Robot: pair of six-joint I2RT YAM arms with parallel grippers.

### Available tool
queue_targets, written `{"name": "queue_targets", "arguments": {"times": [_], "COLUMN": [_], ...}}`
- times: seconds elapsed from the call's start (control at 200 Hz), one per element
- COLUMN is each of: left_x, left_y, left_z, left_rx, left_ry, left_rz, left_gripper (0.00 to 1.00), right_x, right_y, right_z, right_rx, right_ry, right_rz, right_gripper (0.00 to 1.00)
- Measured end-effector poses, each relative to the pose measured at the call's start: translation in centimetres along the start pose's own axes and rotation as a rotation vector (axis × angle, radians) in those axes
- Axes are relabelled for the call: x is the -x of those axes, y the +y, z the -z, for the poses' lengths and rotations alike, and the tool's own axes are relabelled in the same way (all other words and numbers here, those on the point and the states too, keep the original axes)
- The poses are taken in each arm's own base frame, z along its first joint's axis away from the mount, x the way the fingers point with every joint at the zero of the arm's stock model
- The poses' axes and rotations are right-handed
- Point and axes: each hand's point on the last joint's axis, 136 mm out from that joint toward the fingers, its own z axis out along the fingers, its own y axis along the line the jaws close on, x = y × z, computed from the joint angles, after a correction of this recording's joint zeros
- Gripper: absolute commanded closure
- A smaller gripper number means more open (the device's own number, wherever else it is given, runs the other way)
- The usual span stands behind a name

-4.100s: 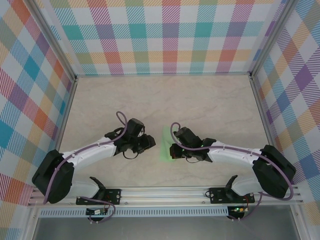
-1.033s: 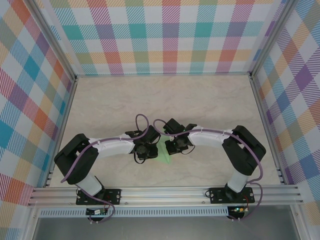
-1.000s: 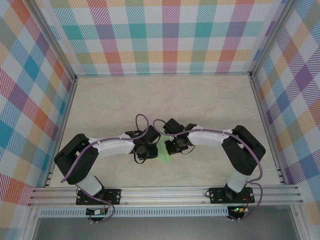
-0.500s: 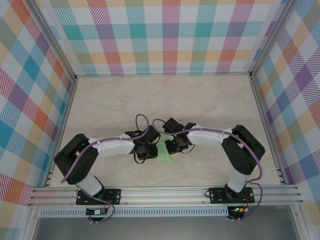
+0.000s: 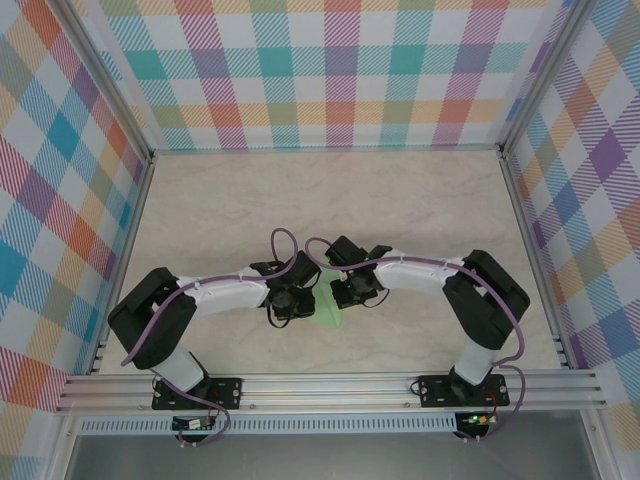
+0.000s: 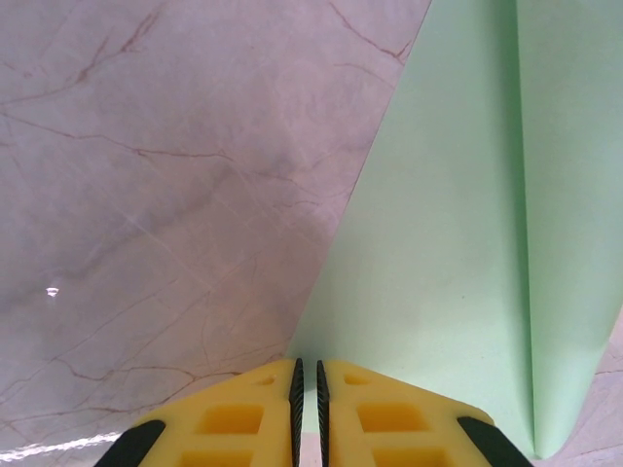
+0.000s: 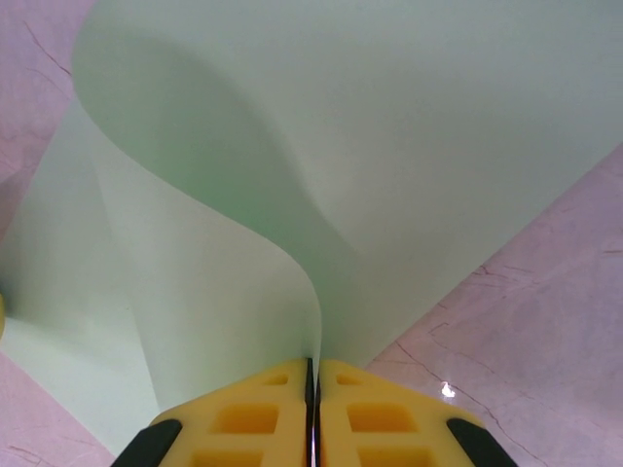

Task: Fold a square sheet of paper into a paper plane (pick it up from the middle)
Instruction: Fold the triangle a second time at the center of the table.

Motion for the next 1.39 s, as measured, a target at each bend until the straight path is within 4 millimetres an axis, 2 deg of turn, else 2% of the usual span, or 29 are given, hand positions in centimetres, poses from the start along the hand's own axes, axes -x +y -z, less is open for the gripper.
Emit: {"name": "queue_targets", "arguments": {"times": [1.395], "left_x": [-0.04], "left_y": [0.04], "left_z": [0.0], "left_rx": [0.002], "left_ry": [0.002], "left_rz": [-0.002], "left_gripper": [0.85], "right_x": [0.19], "right_y": [0.24], "right_z": [-0.29], "right_rx": [0.007], "right_ry": [0.005], "right_rz": [-0.003], "right_gripper": [0.88]}}
